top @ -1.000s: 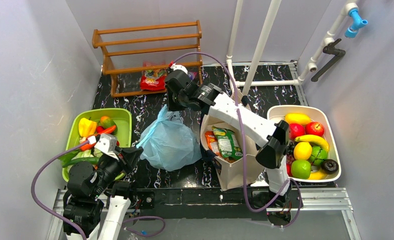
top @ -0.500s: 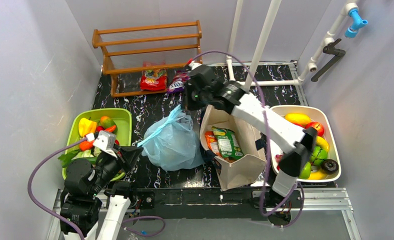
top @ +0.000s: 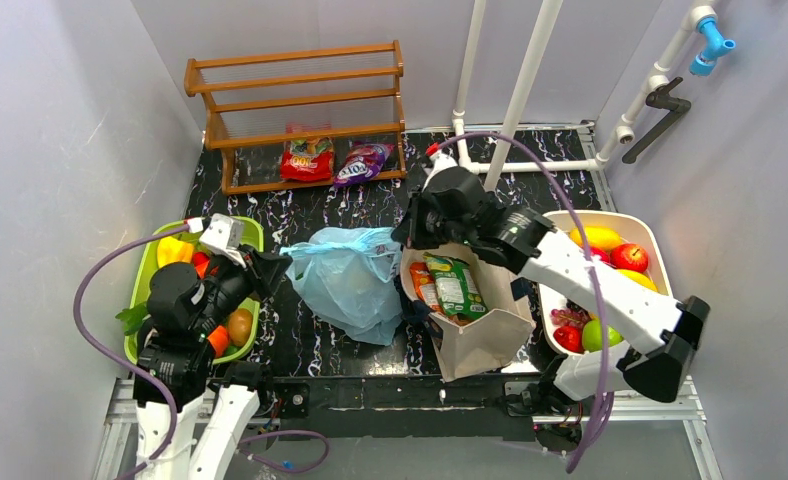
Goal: Place the food into the grocery bag and tie it
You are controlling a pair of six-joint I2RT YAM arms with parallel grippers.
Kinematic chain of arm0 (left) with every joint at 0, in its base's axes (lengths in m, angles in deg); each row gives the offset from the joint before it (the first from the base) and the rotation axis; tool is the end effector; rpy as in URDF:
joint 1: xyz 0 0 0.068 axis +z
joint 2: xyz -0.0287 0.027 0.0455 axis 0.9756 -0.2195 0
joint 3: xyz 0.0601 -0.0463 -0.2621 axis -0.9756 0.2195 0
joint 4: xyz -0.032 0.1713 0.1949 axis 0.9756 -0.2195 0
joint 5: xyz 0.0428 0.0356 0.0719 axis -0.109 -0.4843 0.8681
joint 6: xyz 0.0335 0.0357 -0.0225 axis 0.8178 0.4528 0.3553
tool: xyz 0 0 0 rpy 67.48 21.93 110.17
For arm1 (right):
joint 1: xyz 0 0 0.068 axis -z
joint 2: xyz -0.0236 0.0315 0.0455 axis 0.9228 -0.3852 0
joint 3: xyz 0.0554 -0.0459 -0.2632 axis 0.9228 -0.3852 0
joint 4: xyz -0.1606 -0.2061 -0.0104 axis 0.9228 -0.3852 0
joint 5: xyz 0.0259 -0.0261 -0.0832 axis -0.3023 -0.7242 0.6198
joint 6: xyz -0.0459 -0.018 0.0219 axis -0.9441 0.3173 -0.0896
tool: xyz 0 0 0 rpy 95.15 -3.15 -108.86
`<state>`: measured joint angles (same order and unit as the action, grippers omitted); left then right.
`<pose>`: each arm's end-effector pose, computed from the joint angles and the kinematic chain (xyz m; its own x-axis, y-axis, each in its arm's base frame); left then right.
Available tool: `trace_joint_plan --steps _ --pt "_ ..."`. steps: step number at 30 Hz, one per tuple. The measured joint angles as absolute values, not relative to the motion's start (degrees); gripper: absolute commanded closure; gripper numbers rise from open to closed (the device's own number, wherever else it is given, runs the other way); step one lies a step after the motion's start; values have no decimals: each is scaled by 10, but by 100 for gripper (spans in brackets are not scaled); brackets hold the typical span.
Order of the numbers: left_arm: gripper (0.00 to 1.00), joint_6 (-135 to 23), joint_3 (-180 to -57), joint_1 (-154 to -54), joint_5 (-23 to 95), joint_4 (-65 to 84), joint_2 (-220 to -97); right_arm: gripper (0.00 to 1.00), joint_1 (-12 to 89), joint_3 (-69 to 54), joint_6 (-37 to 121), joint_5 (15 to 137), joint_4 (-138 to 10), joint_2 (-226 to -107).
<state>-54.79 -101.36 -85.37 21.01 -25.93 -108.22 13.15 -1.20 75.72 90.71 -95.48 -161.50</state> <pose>0.0672 -0.0237 0.3946 -0.1427 -0.1427 -0.9794 0.5023 0.8422 -0.1959 0.1745 0.2341 0.4059 -0.6771 0.1602 -0.7182 -0.3931 0.7463 0.5371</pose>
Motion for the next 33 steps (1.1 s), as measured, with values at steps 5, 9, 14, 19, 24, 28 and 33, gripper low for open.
trace_joint_plan --steps 5,9,14,19,24,28,33 --pt "33 -575 -995 -854 206 -301 -1060 99 126 -31 770 901 -956 -1656" --pt "19 -576 -1021 -854 187 -356 -1038 99 125 -26 770 898 -954 -1658" --pt "35 -554 -1110 -856 161 -383 -1071 99 125 -6 768 896 -954 -1658" --pt "48 -521 -1116 -865 146 -376 -1119 99 125 7 763 896 -953 -1658" --pt "44 -495 -1111 -871 121 -376 -1181 99 125 22 758 894 -959 -1668" --pt "47 -483 -1102 -876 109 -378 -1198 99 125 34 755 893 -962 -1675" --pt "53 -472 -1097 -884 105 -379 -1203 99 125 42 754 893 -963 -1680"
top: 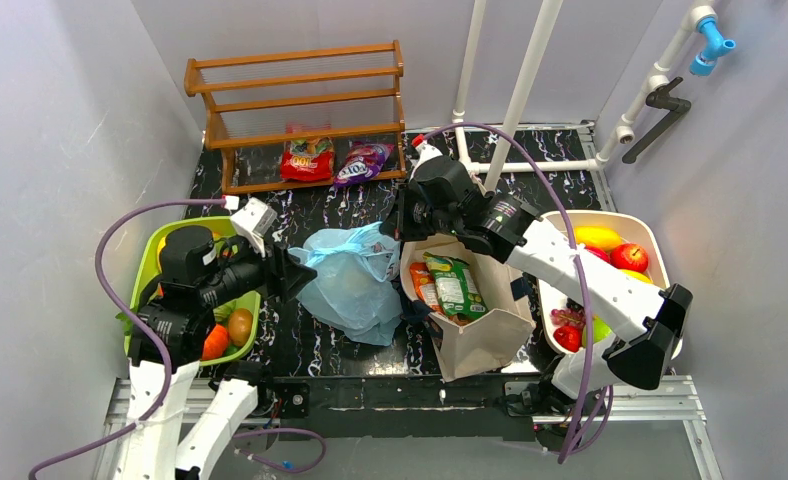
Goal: Place the food into the grocery bag and tie it
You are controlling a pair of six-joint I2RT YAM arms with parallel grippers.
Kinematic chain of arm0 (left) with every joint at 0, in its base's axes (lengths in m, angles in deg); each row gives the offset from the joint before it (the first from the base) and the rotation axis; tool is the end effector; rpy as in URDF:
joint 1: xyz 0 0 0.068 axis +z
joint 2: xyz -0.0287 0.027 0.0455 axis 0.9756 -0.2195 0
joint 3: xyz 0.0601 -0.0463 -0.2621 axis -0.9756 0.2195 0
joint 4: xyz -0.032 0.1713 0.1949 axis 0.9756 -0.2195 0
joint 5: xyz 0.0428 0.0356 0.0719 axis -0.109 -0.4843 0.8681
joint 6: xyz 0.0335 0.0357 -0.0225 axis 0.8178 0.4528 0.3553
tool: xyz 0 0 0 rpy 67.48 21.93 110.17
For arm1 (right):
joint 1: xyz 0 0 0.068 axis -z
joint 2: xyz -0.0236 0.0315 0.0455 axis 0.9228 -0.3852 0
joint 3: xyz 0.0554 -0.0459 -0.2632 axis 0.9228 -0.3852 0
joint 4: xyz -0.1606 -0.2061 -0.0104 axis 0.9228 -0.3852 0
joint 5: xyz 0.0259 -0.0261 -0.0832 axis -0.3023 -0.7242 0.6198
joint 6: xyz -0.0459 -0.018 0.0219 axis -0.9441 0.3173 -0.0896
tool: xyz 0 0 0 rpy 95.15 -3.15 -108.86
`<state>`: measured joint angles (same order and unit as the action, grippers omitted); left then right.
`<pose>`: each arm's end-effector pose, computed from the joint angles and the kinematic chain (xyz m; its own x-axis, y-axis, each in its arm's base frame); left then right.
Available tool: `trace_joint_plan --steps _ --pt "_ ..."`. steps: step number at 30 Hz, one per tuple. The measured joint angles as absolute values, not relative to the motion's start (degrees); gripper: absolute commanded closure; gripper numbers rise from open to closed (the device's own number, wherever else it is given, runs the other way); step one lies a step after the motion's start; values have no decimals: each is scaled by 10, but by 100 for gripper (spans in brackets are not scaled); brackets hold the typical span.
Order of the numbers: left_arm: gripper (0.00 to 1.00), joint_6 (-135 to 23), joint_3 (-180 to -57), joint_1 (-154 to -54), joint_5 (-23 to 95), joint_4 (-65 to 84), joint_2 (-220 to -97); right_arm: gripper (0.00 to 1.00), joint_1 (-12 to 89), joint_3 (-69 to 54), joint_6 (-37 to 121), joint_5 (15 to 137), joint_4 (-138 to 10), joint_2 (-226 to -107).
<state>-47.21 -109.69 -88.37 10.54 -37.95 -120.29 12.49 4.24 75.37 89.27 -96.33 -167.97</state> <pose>0.0955 -0.0388 0.4021 -0.3456 0.0301 -0.9379 0.6611 0.7171 -0.2206 0.1878 0.2605 0.4039 -0.6997 0.1181 -0.7046 -0.4073 0.7443 0.5292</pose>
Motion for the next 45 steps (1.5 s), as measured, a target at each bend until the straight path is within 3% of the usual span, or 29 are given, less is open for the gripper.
trace_joint_plan --steps 8,19,22,25,45 --pt "56 -458 -1096 -891 112 -383 -1239 99 125 44 754 892 -964 -1683" --pt "70 -431 -1084 -895 124 -384 -1249 99 125 45 754 892 -963 -1684" --pt "78 -429 -1079 -895 124 -384 -1250 99 125 47 754 892 -964 -1687" --pt "100 -428 -1075 -895 125 -384 -1250 99 125 52 754 892 -965 -1692" --pt "100 -505 -1109 -901 159 -429 -1199 99 166 142 767 893 -1038 -1747"
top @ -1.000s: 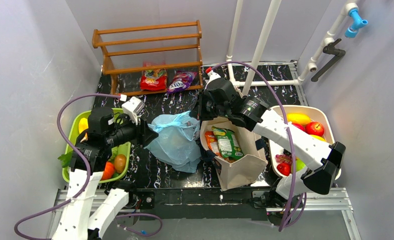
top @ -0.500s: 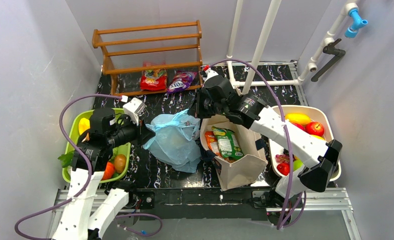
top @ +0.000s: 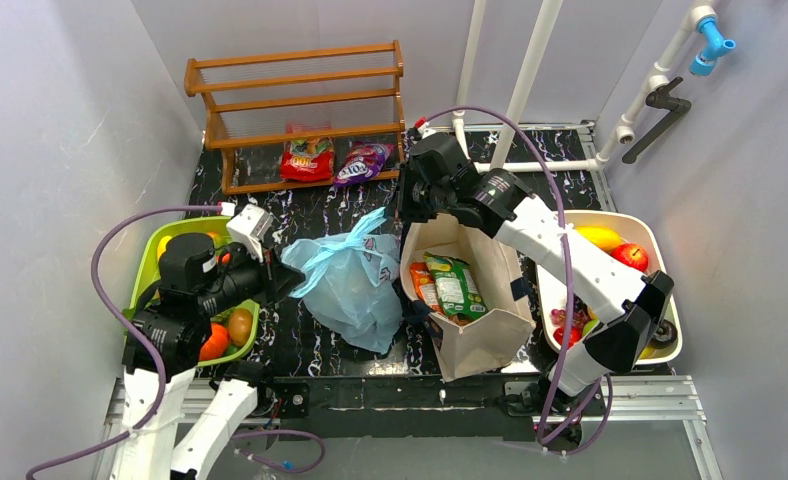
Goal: Place the food into the grocery bag and tie it
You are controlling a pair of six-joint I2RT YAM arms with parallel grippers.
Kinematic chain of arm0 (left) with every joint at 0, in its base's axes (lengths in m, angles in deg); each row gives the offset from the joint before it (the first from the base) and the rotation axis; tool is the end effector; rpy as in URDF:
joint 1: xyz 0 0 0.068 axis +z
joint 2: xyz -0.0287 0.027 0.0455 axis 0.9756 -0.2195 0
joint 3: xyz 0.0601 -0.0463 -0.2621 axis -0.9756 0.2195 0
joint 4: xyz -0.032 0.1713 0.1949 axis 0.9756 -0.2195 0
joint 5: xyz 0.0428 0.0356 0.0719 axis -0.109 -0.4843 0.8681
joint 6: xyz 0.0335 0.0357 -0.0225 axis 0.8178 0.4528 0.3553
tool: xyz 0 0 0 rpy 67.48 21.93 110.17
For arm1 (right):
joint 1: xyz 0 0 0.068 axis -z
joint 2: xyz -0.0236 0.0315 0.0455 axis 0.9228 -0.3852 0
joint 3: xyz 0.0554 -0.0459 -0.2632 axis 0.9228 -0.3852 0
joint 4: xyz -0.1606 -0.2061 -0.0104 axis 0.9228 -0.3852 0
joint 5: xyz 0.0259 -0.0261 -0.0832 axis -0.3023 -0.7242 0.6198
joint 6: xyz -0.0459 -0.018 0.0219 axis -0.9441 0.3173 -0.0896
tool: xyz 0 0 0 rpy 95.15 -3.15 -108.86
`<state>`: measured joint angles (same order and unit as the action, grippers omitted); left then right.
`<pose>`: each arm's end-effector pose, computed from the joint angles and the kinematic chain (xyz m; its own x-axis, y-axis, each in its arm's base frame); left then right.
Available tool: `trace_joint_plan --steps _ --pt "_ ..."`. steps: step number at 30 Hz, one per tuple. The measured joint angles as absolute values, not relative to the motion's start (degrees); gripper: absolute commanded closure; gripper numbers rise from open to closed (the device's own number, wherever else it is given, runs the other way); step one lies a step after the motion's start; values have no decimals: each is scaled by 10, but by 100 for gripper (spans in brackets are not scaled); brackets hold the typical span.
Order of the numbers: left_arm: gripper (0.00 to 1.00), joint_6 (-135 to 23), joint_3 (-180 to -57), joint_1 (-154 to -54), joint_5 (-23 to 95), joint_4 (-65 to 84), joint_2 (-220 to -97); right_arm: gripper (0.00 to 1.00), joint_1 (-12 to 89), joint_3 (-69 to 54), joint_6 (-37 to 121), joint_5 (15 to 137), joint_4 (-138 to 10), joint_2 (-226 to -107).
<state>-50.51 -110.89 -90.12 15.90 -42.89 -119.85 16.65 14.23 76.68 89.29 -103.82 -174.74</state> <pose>0.0886 -0.0375 0.3997 -0.4282 0.0056 -0.9037 0.5842 0.7647 -0.2721 0.2202 0.2632 0.4124 -0.7291 0.1471 -0.6684 -0.3112 0.7986 0.5152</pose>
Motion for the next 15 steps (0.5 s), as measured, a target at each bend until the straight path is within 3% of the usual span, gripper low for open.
trace_joint_plan --steps 15 --pt "100 -596 -1121 -902 224 -505 -1111 99 209 89 788 817 -1029 -1748"
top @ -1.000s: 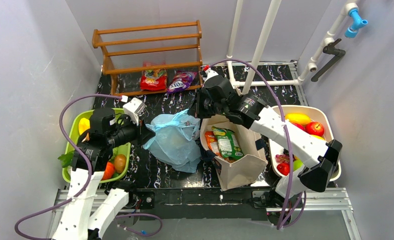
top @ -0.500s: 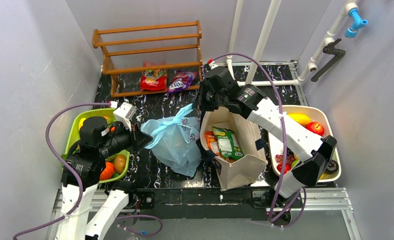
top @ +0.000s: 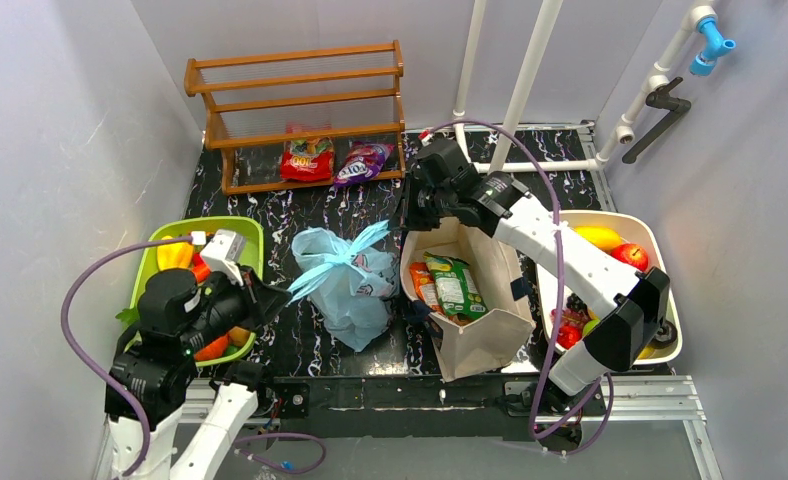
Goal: Place the food into the grocery bag and tie it
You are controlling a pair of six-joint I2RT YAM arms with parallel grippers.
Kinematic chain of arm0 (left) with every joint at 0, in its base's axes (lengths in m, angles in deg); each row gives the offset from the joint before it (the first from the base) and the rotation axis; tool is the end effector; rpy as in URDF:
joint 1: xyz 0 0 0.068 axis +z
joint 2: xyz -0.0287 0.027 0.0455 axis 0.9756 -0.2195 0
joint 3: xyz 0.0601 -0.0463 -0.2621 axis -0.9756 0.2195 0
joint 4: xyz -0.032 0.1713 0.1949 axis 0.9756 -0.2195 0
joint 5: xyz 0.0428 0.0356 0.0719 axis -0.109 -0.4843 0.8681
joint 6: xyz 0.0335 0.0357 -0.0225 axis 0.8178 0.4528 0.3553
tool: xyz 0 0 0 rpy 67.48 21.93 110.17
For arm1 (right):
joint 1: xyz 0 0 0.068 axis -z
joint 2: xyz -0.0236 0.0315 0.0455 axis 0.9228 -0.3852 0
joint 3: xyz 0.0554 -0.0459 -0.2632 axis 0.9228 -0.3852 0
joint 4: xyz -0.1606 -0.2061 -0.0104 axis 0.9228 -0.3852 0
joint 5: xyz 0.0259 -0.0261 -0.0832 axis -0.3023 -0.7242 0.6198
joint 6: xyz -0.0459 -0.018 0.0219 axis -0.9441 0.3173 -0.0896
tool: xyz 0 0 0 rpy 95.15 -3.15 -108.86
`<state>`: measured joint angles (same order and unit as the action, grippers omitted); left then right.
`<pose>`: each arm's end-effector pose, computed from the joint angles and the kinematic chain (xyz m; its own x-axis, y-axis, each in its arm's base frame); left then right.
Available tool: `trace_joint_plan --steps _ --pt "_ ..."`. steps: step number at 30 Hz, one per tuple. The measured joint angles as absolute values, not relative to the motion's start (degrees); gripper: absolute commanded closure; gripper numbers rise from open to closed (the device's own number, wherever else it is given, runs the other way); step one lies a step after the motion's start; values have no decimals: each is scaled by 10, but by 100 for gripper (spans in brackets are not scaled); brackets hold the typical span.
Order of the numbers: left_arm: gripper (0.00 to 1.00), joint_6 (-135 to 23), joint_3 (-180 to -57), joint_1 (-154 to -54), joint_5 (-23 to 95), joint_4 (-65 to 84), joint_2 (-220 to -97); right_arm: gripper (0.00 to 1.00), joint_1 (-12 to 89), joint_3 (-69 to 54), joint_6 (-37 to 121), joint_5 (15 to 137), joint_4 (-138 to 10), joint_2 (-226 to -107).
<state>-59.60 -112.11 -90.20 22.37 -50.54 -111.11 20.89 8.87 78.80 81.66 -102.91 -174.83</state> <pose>0.0403 -0.0228 0.3992 -0.4602 -0.1398 -0.8767 0.4459 0.8175 -0.3644 0.2380 0.2520 0.3825 -0.8123 0.1436 -0.5653 -0.2516 0.7880 0.5618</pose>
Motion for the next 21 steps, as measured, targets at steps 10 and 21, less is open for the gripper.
trace_joint_plan --steps 10,21 --pt "56 -646 -1066 -902 255 -518 -1066 99 230 17 767 771 -965 -1731" --pt "42 -593 -1162 -902 179 -485 -1195 99 254 32 725 757 -962 -1717"
